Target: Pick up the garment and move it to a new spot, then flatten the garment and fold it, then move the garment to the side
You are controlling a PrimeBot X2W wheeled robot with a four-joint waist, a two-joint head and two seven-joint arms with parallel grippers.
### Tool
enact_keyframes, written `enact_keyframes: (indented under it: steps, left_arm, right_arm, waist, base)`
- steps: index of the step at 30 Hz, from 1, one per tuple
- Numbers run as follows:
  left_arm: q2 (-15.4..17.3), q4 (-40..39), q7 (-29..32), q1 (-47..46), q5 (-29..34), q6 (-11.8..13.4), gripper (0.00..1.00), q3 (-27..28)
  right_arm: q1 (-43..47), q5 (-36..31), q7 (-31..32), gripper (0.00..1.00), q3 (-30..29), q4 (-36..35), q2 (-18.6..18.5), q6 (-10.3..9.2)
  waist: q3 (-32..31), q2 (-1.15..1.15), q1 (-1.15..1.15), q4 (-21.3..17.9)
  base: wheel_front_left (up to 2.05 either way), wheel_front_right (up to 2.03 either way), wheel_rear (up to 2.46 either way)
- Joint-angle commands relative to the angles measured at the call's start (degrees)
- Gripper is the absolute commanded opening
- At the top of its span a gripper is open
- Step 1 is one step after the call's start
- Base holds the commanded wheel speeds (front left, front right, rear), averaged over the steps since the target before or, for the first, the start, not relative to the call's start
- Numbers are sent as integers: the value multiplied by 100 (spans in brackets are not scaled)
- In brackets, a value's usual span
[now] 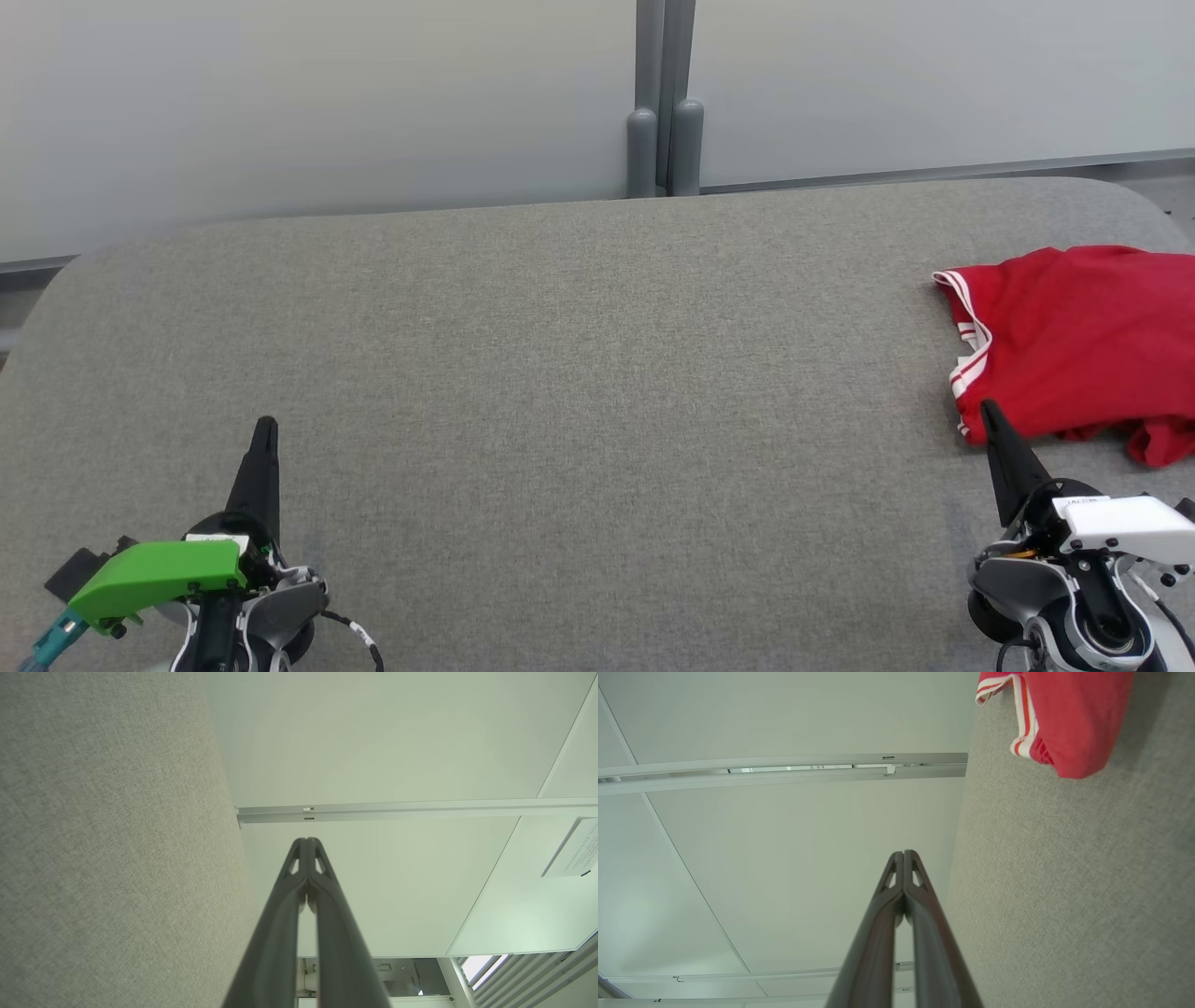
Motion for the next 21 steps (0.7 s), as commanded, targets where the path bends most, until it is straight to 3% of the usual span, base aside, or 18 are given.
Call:
enact_keyframes:
  steps: [1, 21]
  left_arm:
    - [-1, -9, -1, -63, -5, -19, 0, 21]
    - [-1, -9, -1, -63, -5, -19, 0, 21]
  right_arm:
    - [-52, 26, 12, 0, -13, 8, -27, 3]
    - [-52, 26, 12, 0, -13, 8, -27, 3]
  waist:
    - [0, 68, 0, 0]
    - [0, 68, 0, 0]
  base:
    - [0, 0, 0]
    - [0, 0, 0]
